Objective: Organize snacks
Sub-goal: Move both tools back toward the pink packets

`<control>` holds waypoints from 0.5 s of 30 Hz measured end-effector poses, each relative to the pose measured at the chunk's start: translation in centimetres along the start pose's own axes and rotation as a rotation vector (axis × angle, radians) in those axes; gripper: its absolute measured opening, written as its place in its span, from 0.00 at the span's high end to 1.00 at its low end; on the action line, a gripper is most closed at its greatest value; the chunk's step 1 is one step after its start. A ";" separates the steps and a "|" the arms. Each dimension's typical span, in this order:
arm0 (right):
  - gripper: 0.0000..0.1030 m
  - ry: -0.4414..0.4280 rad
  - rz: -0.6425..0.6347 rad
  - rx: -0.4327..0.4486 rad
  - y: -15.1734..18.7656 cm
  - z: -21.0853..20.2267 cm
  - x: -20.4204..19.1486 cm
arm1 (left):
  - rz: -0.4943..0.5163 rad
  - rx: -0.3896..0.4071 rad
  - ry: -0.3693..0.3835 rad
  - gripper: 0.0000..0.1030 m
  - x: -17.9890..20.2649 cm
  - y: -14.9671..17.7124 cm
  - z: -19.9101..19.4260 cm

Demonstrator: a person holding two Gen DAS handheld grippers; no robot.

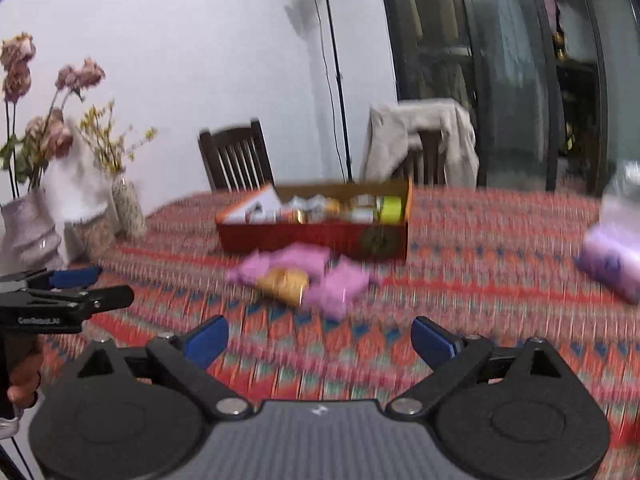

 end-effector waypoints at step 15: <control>0.05 0.030 0.017 -0.095 2.9 2.1 -0.5 | -0.001 -0.049 0.031 0.05 0.3 -0.1 3.5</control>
Point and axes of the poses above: each gripper's, at about its wrist camera, not at the fingertips, and z roughly the way its jaws point, x to its right, y to its underside, the point moved 7 cm from there along z, roughly the way its jaws point, and after that the axes turned 11 degrees about -z, right-handed, at the moved point
